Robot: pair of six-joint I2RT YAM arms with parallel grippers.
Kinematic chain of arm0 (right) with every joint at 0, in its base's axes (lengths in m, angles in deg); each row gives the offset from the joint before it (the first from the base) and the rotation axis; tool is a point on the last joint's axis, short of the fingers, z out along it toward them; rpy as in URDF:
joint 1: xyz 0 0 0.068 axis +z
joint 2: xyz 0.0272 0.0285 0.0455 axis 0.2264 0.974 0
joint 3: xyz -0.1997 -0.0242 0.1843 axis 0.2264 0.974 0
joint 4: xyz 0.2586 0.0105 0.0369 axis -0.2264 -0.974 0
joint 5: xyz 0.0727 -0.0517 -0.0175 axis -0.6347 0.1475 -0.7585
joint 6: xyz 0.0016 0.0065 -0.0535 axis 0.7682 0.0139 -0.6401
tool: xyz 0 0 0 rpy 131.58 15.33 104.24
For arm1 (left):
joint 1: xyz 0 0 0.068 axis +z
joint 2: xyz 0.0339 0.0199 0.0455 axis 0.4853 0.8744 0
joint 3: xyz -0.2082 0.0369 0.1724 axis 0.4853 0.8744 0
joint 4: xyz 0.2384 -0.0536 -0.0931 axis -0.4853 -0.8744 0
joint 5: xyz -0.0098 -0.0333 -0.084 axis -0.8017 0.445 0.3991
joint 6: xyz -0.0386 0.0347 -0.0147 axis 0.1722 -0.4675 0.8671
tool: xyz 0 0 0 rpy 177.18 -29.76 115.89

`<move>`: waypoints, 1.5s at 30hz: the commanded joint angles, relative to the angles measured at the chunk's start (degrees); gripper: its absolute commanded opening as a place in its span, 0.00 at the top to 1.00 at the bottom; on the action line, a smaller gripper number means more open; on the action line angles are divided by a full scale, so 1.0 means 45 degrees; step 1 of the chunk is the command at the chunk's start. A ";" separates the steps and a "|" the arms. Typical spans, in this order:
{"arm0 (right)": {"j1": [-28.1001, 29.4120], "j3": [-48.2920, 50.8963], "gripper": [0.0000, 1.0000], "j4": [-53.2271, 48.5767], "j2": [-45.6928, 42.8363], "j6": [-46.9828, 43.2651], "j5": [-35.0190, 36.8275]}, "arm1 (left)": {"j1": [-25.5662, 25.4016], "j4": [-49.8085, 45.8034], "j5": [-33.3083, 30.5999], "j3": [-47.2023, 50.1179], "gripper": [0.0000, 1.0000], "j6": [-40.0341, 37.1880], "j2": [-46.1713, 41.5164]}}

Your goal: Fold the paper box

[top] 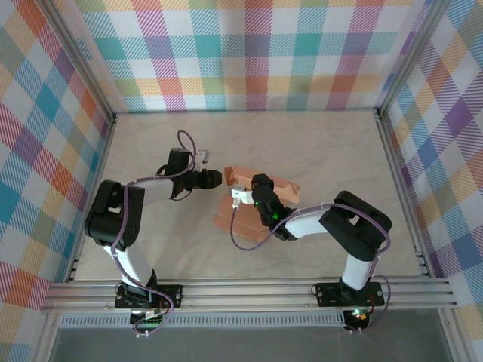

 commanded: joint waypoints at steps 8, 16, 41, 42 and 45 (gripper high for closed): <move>0.0044 0.0540 1.00 0.0557 -0.0302 0.1350 0.0229 | -0.0239 -0.0301 0.0952 -0.0834 0.63 -0.0590 0.0608; 0.0044 0.0933 1.00 0.2000 0.0130 0.1526 0.0515 | -0.0298 0.0054 0.1462 -0.0727 0.60 -0.0897 0.0461; -0.0015 0.0952 1.00 0.1963 -0.0046 0.1652 0.0677 | -0.1438 -0.0979 0.3292 -0.1126 0.61 -0.3449 0.0993; -0.0013 0.0956 1.00 0.1948 -0.0068 0.1663 0.0682 | -0.1478 -0.0981 0.3248 -0.1159 0.61 -0.3412 0.1053; -0.0015 0.0924 1.00 0.1765 -0.0106 0.1720 0.0664 | -0.1576 -0.0785 0.3226 -0.1132 0.62 -0.3188 0.1141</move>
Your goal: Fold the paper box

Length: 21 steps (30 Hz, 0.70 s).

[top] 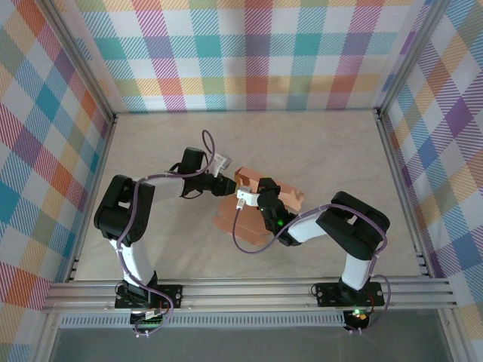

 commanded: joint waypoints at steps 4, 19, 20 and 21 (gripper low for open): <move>-0.0005 -0.0236 1.00 -0.0047 -0.0303 0.0322 0.0118 | -0.0391 0.0289 -0.0141 0.0073 0.64 0.0229 0.0110; 0.0051 -0.0409 1.00 -0.0465 -0.0401 0.0603 0.0088 | -0.0731 0.2376 -0.2116 0.0787 0.67 0.1575 0.0229; 0.0068 -0.0421 1.00 -0.0507 -0.0390 0.0634 0.0085 | -0.0781 0.2399 -0.2142 0.0807 0.67 0.1563 0.0191; 0.0098 -0.0433 1.00 -0.0513 -0.0387 0.0644 0.0085 | -0.0858 0.2463 -0.2260 0.0860 0.68 0.1533 0.0132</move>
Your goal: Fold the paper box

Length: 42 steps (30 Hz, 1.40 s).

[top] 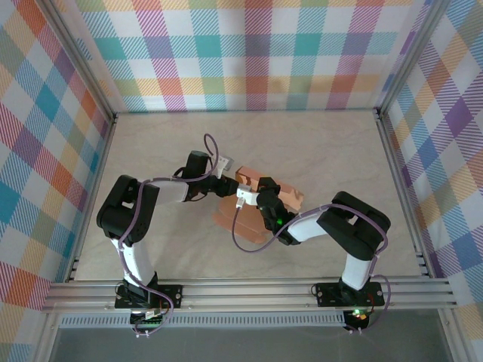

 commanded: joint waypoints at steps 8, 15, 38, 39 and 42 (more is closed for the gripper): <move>0.0215 -0.0271 1.00 -0.0071 -0.0356 0.0371 0.0055 | -0.0717 0.1272 -0.1974 0.0659 0.73 0.0408 -0.0190; 0.0254 -0.0297 1.00 -0.0105 -0.0360 0.0427 0.0060 | -0.1054 0.1651 -0.2910 0.0865 0.79 0.1241 -0.0279; 0.0332 -0.0200 0.97 -0.0841 -0.0739 0.1658 0.0133 | -0.1602 0.0948 -0.4881 0.0987 0.99 0.0989 -0.0654; 0.0332 -0.0204 0.94 -0.0904 -0.0796 0.1748 0.0115 | -0.1602 0.0915 -0.4881 0.0987 0.99 0.0951 -0.0687; 0.0312 -0.0175 0.85 -0.1204 -0.1007 0.2075 0.0123 | -0.1602 0.0624 -0.4854 0.0888 0.99 0.0628 -0.0746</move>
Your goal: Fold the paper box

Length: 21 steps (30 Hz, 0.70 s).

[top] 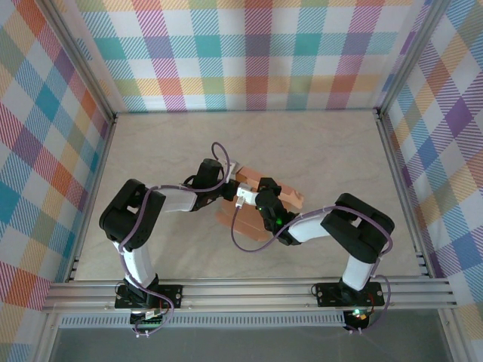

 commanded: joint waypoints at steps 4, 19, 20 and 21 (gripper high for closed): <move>0.0128 -0.0063 0.69 -0.0758 -0.1027 0.1474 -0.0100 | -0.0047 -0.0804 -0.0417 0.0085 0.99 -0.0702 -0.0536; 0.0606 -0.1654 0.26 -0.9961 -0.6702 0.8719 -0.2665 | -0.0063 -0.1248 -0.0801 -0.0173 0.99 -0.1363 -0.0496; 0.0519 -0.1897 0.24 -1.0274 -0.7017 0.9245 -0.2791 | -0.0067 -0.1231 -0.0733 -0.0184 0.99 -0.1390 -0.0476; 0.0324 -0.2220 0.22 -1.0799 -0.7257 1.0048 -0.3148 | -0.0067 -0.1183 -0.0694 -0.0176 0.99 -0.1403 -0.0486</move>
